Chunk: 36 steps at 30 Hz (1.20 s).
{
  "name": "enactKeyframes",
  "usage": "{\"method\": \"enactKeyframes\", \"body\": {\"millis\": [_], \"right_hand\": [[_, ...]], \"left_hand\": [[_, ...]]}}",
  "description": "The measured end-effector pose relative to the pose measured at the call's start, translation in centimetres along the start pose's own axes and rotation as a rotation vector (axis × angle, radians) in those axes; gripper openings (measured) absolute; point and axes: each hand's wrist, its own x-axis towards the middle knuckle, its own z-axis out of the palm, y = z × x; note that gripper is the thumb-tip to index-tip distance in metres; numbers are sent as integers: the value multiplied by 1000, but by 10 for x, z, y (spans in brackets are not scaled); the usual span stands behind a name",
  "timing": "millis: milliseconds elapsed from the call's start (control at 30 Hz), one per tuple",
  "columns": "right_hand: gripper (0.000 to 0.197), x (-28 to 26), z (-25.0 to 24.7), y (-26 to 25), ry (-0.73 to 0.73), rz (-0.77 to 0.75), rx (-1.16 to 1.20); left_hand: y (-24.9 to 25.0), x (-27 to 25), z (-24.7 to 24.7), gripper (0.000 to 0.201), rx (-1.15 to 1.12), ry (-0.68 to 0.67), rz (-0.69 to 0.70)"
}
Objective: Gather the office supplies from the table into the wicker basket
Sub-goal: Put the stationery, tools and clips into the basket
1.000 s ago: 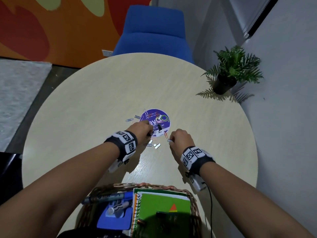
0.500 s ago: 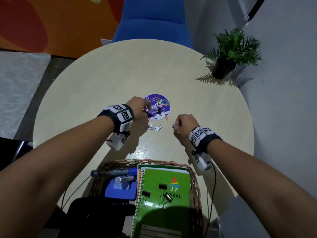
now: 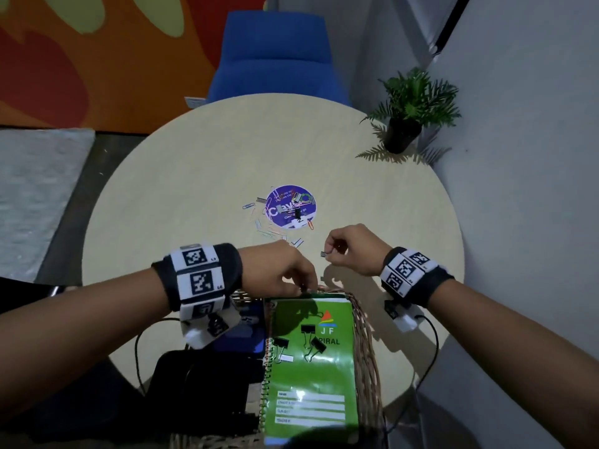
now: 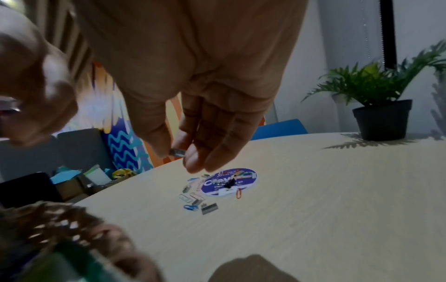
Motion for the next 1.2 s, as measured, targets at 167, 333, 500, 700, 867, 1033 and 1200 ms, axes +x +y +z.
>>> {"method": "enactKeyframes", "body": {"millis": [167,333,500,700,867,1033,1200], "right_hand": [[7,-29,3,-15,-191,-71,-92],[22,-29,9,-14,-267,-53,-164],[22,-5,-6,-3,-150,-3,-71],[23,46,-11,9,-53,70,-78],[22,99,7,23,-21,122,-237],[18,116,34,45,-73,-20,-446],[19,105,41,58,-60,-93,-481]], "left_hand": [[4,3,-5,30,12,33,3],[-4,8,-8,35,0,-31,-43],[-39,9,-33,22,-92,147,-170],[-109,16,-49,19,0,348,-452],[-150,40,-38,25,124,380,-574],[-165,65,-26,21,170,413,-538],[-171,70,-16,21,274,313,-472]]}}
